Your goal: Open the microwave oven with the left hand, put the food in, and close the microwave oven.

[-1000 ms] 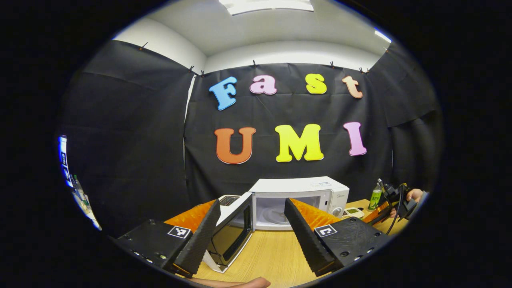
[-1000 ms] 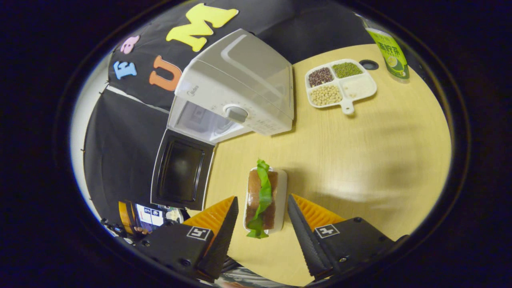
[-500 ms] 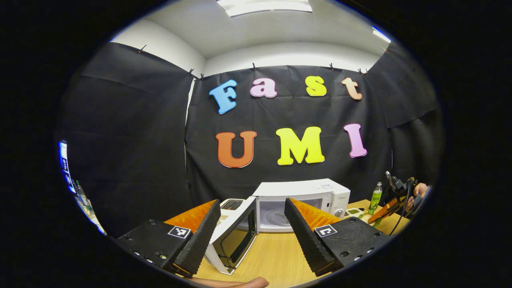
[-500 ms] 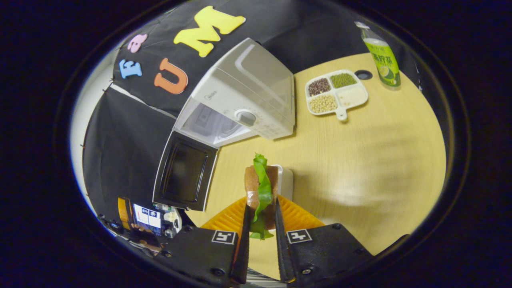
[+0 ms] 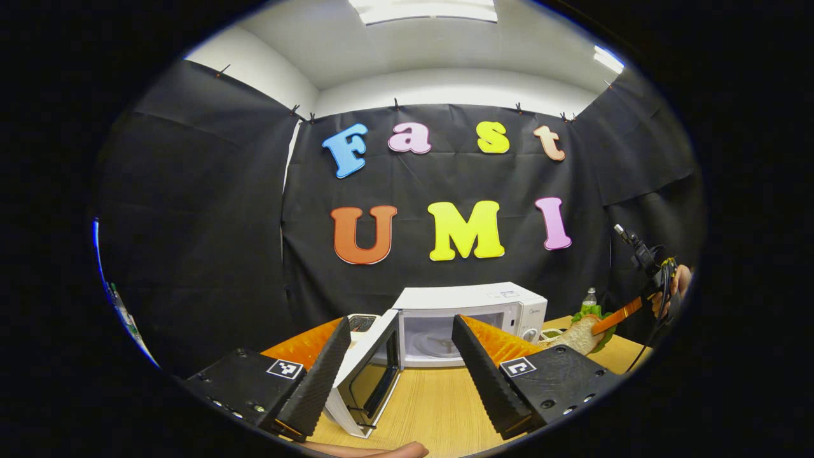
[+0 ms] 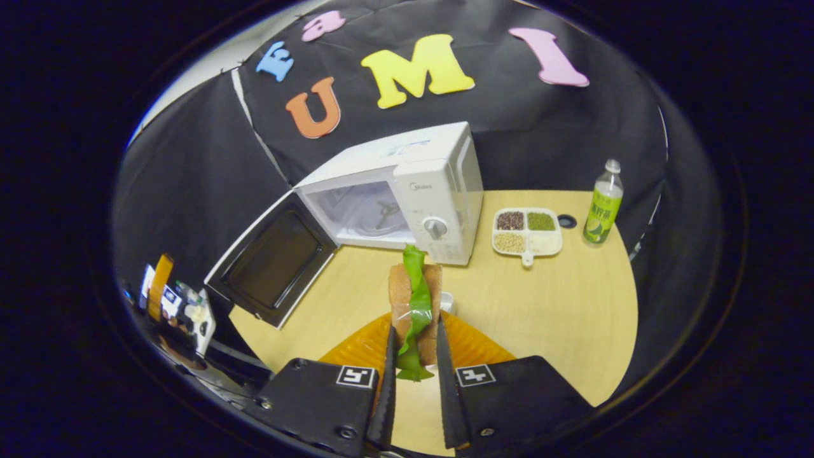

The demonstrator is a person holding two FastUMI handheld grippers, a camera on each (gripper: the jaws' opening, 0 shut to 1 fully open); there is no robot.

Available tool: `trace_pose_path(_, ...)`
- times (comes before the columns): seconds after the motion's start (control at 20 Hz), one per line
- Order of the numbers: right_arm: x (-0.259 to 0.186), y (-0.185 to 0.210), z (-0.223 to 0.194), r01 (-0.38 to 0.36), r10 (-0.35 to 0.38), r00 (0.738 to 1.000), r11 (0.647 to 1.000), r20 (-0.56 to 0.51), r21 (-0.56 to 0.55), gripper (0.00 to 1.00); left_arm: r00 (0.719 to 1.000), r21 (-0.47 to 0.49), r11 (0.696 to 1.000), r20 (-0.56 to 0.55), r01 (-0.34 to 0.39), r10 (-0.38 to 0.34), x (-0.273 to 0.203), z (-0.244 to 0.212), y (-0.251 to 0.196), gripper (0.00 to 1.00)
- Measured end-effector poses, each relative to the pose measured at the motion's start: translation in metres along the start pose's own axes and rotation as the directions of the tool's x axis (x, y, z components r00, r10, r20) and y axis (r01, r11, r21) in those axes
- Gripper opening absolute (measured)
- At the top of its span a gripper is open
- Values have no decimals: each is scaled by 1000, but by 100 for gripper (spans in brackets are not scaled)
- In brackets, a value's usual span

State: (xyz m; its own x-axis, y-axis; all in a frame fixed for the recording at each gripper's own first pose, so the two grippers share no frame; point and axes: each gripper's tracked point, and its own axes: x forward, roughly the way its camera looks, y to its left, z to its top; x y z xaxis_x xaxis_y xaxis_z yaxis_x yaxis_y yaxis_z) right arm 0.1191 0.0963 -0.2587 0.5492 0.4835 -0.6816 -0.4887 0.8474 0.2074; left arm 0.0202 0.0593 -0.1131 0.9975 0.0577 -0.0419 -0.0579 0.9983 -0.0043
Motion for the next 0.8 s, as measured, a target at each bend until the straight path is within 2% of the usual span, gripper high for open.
trace_pose_path(0.25, 15, 59, 2, 91, -77, 994, 971, 73, -221, 33, 1000, -22, 1000, 16, 16, -15, -3, 6, 13, 96)
trace_pose_path(0.45, 40, 115, 8, 72, -39, 993, 949, 112, -306, 33, 1000, -51, 999, 27, 16, -15, -9, 13, 30, 96)
trace_pose_path(0.5, 47, 127, 13, 77, -35, 990, 944, 135, -322, 25, 999, -54, 998, 34, 14, -12, -9, 14, 33, 96)
trace_pose_path(0.55, 53, 137, 20, 88, -35, 986, 940, 166, -329, 25, 999, -57, 998, 43, 22, -19, -11, 15, 35, 96)
trace_pose_path(0.6, 61, 146, 26, 101, -36, 979, 941, 200, -324, 33, 998, -61, 998, 55, 32, -28, -10, 16, 33, 96)
trace_pose_path(0.65, 70, 155, 32, 106, -34, 973, 944, 228, -313, 25, 998, -66, 997, 59, 35, -31, -11, 16, 33, 95)
trace_pose_path(0.7, 80, 163, 36, 104, -29, 969, 949, 246, -297, 25, 998, -71, 997, 58, 41, -37, -9, 13, 33, 95)
trace_pose_path(0.75, 90, 170, 40, 95, -21, 965, 957, 261, -276, 33, 998, -73, 996, 53, 49, -45, -8, 10, 31, 95)
trace_pose_path(0.8, 100, 175, 45, 87, -17, 960, 966, 279, -242, 33, 998, -75, 996, 51, 52, -48, -9, 9, 31, 95)
